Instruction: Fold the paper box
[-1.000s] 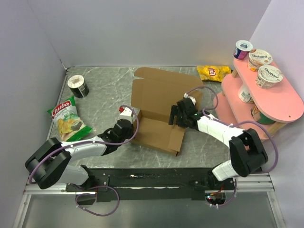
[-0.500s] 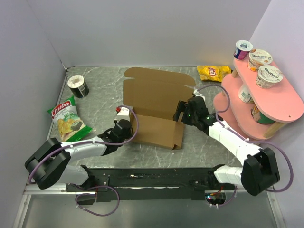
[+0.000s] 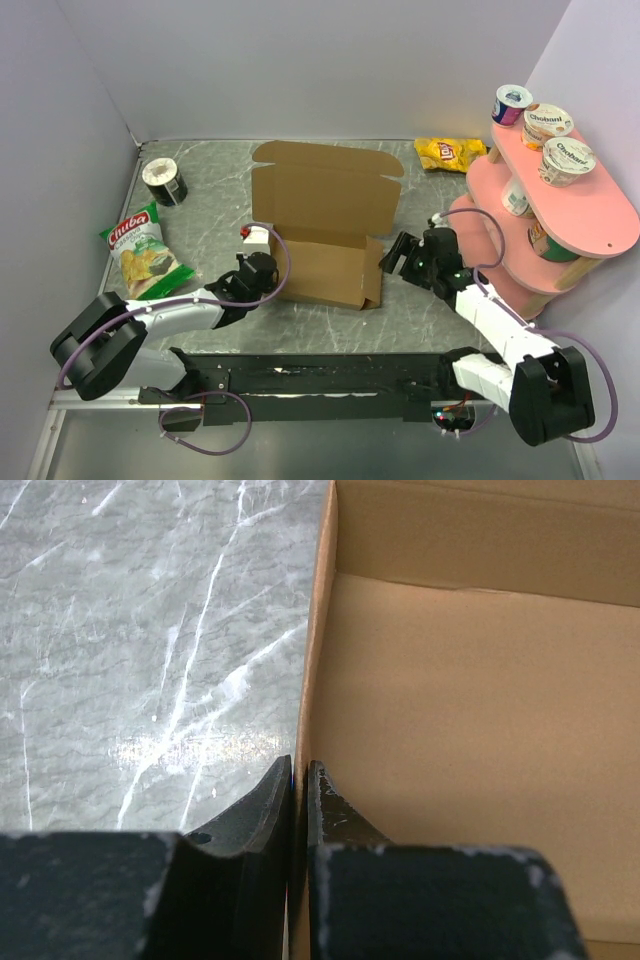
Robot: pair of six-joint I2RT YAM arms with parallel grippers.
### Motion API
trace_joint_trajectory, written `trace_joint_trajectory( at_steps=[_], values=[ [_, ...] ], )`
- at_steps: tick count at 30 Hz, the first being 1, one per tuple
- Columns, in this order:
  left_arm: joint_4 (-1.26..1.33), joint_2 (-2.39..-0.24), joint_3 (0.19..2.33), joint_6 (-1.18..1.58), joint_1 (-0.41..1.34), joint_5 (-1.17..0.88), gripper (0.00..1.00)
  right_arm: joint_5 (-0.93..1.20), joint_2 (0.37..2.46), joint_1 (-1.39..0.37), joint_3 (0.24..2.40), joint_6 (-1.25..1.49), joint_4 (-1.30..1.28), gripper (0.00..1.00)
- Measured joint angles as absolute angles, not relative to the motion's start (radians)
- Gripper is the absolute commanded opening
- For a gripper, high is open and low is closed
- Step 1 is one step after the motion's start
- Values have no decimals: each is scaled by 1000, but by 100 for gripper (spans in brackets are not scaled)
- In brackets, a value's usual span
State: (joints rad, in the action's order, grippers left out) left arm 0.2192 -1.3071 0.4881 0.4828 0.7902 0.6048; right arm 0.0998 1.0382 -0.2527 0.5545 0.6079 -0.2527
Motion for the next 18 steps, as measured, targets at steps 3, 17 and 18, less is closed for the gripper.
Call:
trace_joint_trajectory(
  at_steps=[3,17,18],
  values=[
    [219,-1307,488,483,790,605,1,193,1076,-253,530,605,-186,96],
    [220,-1309,488,483,790,603,1,339,1211,-316,527,606,1,90],
    [220,-1309,488,483,790,602,1,333,1212,-325,530,606,0,90]
  ],
)
